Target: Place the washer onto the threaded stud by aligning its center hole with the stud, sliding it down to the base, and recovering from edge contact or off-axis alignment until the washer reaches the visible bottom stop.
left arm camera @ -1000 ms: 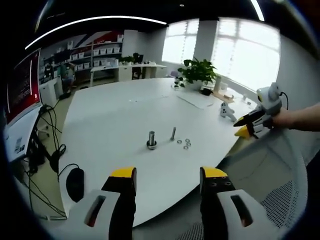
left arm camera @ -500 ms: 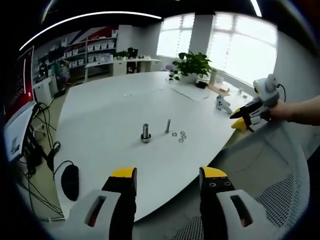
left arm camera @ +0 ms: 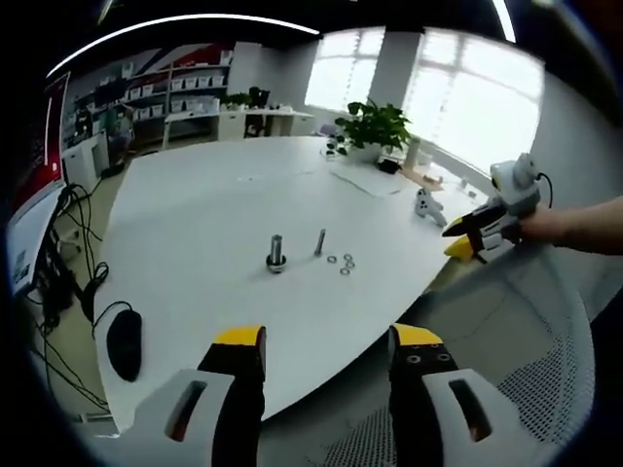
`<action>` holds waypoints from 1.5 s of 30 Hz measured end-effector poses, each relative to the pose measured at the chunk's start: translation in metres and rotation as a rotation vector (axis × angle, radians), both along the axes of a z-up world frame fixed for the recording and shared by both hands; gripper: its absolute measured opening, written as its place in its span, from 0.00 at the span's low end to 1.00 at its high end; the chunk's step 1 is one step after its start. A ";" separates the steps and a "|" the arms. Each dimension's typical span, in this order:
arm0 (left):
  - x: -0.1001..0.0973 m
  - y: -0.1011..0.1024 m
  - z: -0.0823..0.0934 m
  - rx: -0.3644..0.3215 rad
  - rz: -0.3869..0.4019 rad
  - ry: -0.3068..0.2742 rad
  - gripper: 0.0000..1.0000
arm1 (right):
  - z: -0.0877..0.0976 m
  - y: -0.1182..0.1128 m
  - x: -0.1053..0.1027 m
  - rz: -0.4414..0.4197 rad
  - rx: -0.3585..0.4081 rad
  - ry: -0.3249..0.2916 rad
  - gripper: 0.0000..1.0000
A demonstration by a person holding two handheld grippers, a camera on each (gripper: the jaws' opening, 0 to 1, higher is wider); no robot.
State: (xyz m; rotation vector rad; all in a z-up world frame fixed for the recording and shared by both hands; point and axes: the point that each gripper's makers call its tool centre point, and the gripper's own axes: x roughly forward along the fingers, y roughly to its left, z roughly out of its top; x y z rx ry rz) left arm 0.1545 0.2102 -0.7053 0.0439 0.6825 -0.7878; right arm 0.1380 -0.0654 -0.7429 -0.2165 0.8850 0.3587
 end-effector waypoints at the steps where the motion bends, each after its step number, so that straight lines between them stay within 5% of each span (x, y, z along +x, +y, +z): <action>1: 0.001 0.000 0.001 0.005 -0.002 -0.012 0.49 | 0.000 0.000 0.000 -0.001 0.000 0.002 0.34; 36: 0.005 0.005 0.004 -0.017 0.020 -0.023 0.49 | -0.005 0.005 -0.002 0.047 -0.038 0.048 0.36; 45: 0.006 0.009 0.006 -0.011 0.039 -0.036 0.48 | -0.008 0.009 -0.002 0.153 -0.120 0.088 0.37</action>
